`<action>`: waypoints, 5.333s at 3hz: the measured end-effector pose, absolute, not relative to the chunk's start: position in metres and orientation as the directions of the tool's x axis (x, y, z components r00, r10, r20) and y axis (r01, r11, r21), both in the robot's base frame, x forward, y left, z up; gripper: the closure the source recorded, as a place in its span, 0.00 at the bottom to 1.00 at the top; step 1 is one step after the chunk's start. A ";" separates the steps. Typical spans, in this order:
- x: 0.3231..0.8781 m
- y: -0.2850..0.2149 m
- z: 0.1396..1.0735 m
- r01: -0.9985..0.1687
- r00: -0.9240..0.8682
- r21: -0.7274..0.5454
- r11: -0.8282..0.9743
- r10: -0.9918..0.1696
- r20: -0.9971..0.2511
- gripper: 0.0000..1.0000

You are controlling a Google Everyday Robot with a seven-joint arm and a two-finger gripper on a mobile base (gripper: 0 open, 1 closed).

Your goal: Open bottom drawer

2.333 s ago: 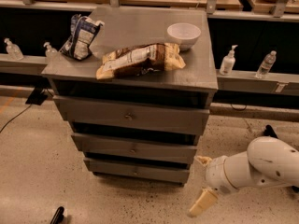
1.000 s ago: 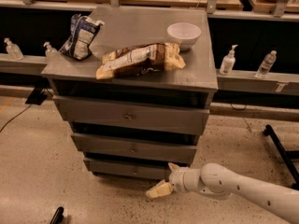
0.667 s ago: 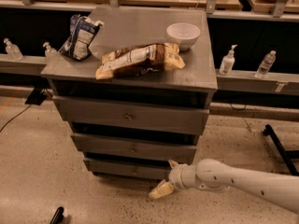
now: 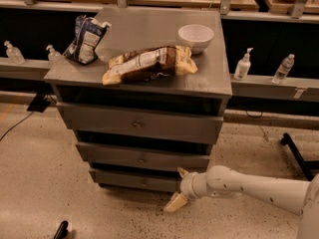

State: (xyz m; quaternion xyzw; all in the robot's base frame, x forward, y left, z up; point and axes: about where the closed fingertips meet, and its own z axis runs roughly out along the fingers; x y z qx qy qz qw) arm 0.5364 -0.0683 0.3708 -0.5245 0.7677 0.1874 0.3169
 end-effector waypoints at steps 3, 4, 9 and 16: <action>0.517 -0.069 0.324 -0.917 -0.241 -0.059 0.395 -0.666 -0.706 0.00; 0.490 -0.053 0.268 -0.942 -0.140 -0.097 0.321 -0.639 -0.756 0.00; 0.551 -0.008 0.230 -0.923 0.074 -0.306 0.233 -0.674 -0.735 0.00; 0.635 -0.012 0.162 -0.929 0.025 -0.313 0.198 -0.810 -0.586 0.32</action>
Offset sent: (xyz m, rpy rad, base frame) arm 0.0068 -0.0118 -0.0289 -0.0050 0.0170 -0.0714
